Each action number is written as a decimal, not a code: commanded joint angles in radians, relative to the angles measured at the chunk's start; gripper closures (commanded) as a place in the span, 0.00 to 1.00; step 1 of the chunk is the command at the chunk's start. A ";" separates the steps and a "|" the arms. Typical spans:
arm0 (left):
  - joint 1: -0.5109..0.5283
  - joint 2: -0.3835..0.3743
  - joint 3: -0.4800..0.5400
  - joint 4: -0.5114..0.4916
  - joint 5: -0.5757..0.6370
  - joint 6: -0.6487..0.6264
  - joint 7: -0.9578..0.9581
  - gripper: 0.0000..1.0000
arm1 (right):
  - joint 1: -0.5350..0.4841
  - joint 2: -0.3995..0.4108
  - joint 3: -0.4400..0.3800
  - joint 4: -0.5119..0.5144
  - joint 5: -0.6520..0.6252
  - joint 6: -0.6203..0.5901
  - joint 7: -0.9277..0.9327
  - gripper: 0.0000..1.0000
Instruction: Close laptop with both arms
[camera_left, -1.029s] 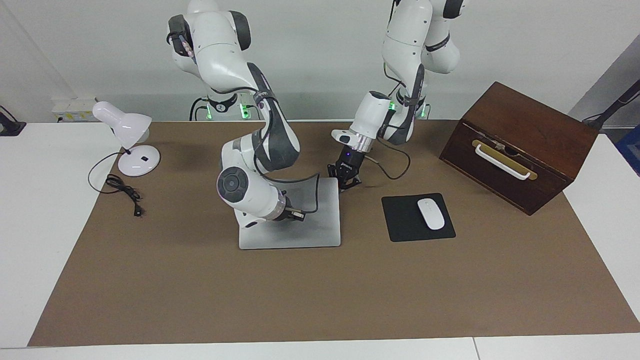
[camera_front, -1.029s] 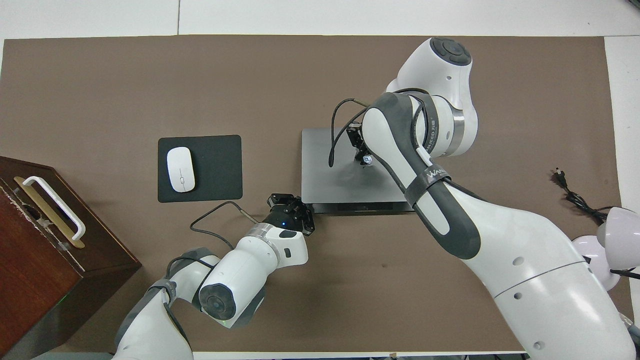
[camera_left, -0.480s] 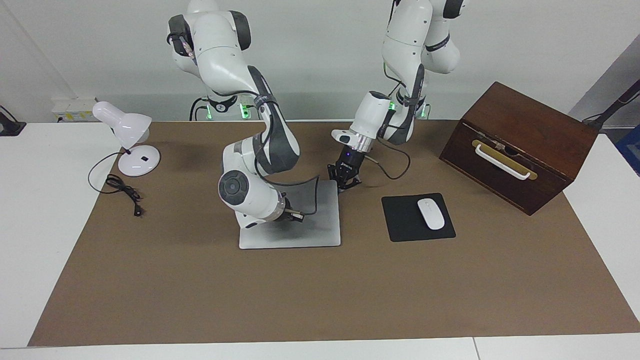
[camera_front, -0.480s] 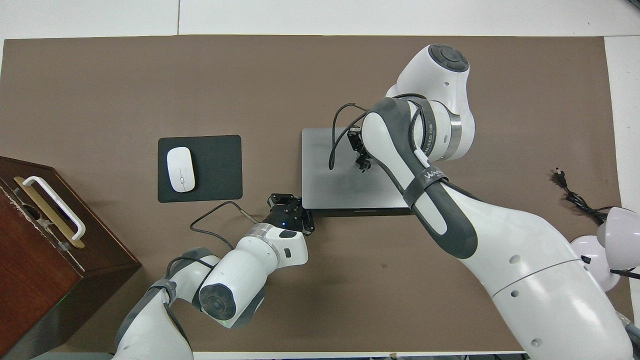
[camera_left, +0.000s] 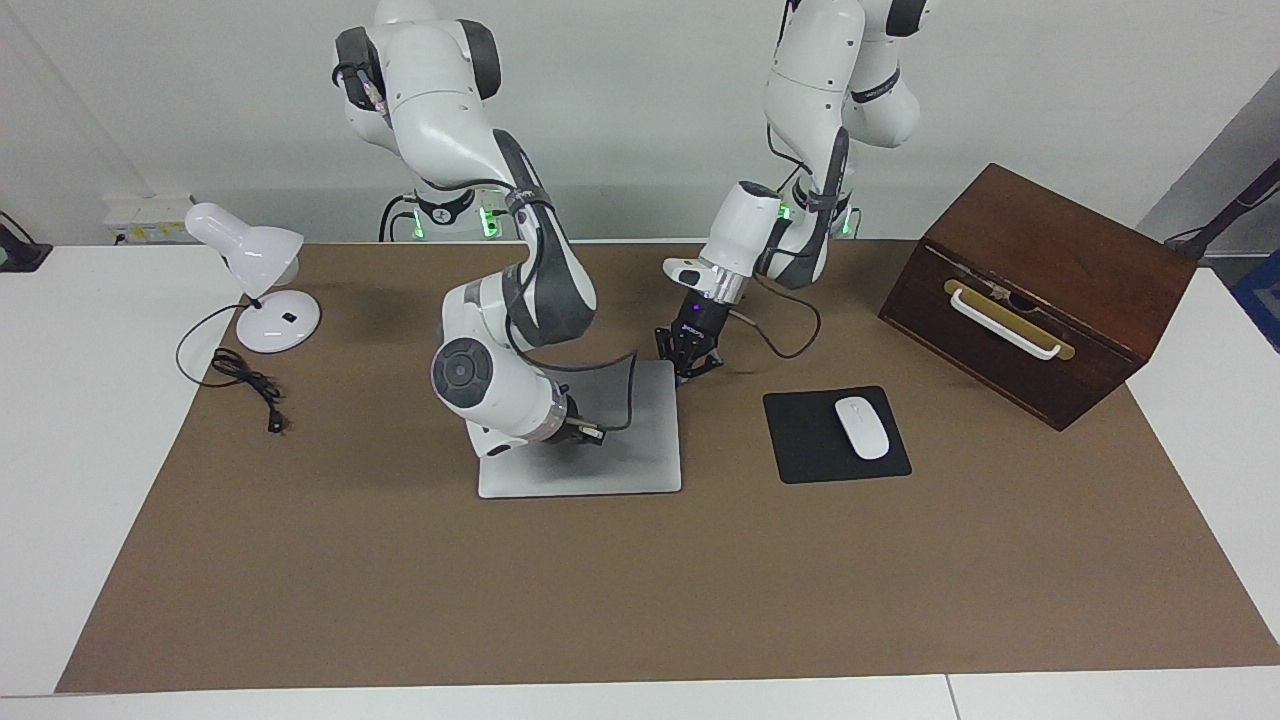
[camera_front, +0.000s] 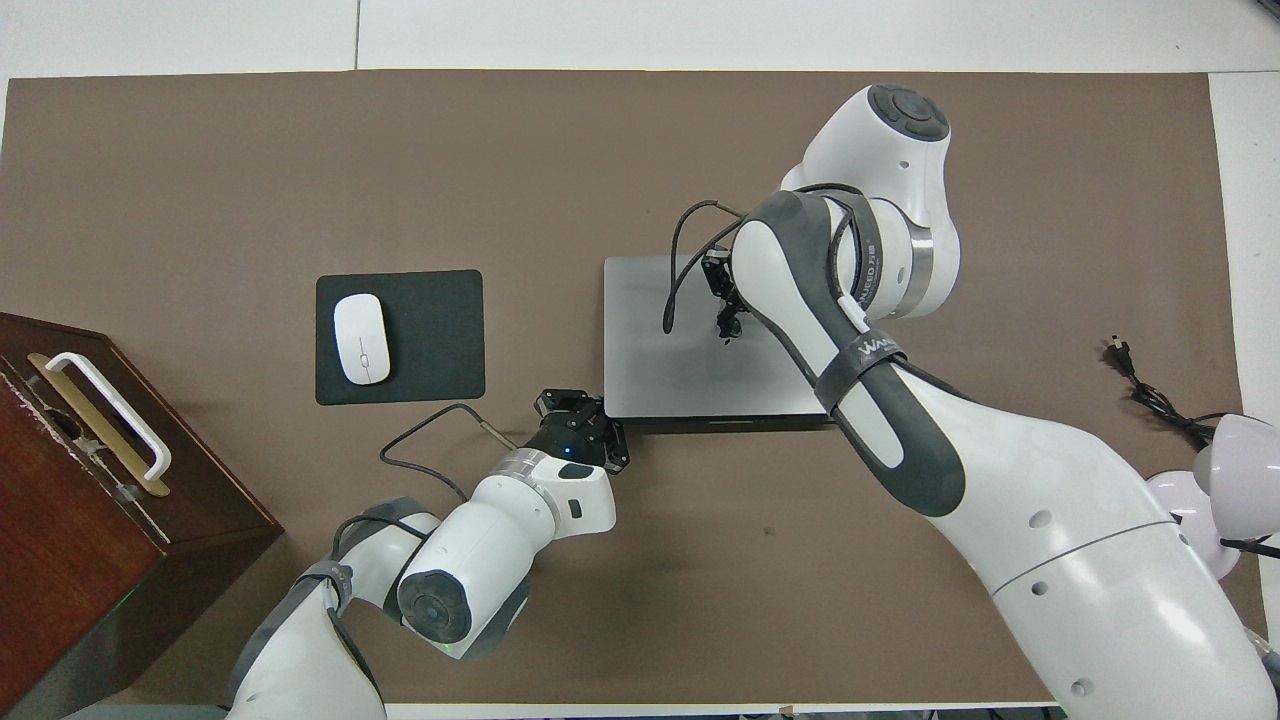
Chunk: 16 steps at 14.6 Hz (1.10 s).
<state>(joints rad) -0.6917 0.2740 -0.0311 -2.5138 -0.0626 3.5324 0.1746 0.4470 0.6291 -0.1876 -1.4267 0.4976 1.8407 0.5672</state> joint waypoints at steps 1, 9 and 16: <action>-0.038 0.022 0.014 -0.080 -0.003 -0.030 0.014 1.00 | -0.013 -0.014 -0.045 0.082 0.018 -0.087 0.017 1.00; -0.020 0.014 0.013 -0.053 -0.009 -0.029 -0.026 1.00 | -0.091 -0.048 -0.135 0.264 -0.042 0.056 -0.137 1.00; 0.018 -0.185 0.011 -0.054 -0.009 -0.252 -0.113 1.00 | -0.206 -0.179 -0.069 0.331 -0.234 -0.047 -0.429 1.00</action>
<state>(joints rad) -0.6881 0.2120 -0.0249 -2.5231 -0.0646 3.4071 0.0668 0.2546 0.5113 -0.2704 -1.0890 0.3100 1.8597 0.2208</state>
